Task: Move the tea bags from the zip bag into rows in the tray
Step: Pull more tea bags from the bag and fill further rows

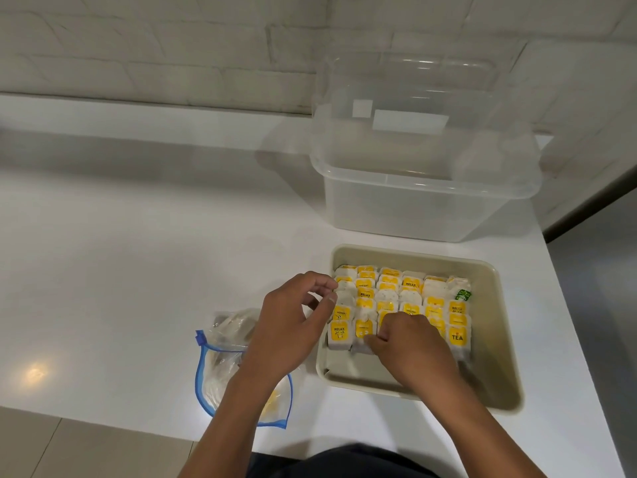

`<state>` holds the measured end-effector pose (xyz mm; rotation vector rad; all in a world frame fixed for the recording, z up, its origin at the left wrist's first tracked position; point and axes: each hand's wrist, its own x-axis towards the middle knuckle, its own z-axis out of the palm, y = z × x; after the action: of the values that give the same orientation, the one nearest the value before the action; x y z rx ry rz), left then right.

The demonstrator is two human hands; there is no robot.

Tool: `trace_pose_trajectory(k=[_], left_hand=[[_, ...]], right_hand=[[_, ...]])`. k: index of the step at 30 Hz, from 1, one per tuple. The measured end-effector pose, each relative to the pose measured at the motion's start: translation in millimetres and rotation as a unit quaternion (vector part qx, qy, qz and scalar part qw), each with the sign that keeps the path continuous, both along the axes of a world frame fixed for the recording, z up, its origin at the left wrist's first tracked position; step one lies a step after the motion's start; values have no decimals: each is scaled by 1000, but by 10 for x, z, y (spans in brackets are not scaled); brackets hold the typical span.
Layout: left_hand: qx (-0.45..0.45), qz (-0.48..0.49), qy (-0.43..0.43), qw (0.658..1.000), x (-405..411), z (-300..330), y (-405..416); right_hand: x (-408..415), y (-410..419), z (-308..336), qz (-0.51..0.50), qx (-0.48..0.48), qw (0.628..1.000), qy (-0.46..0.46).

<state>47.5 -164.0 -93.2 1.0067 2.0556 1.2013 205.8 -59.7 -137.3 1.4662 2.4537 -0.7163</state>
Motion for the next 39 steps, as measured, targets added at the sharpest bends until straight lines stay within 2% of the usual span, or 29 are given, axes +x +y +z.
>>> trace_pose_trajectory(k=[5,14,20,24,29,35,39], left_hand=[[8,-5,26,1000,31,31,-66],[7,-1,76,997,33,141,-462],[-14,24,58,998,-102,214,-923],[-45,29,54,997,-251,233,-1220],[-142,22,79,986,-450,4,-1496],[-204,-47,186,960,-502,-283,-1601],[-254,-104,220,936,-512,-410,-1612]], right_hand=[[3,9,224,-7,22,998,55],[-226,-366,703,28,-43,961,271],[-463,-727,782,47,-111,942,314],[-622,-985,746,53,-134,940,310],[-774,-1262,605,58,-145,946,285],[-810,-1453,206,121,-68,980,146],[-900,-1582,96,128,-14,991,47]])
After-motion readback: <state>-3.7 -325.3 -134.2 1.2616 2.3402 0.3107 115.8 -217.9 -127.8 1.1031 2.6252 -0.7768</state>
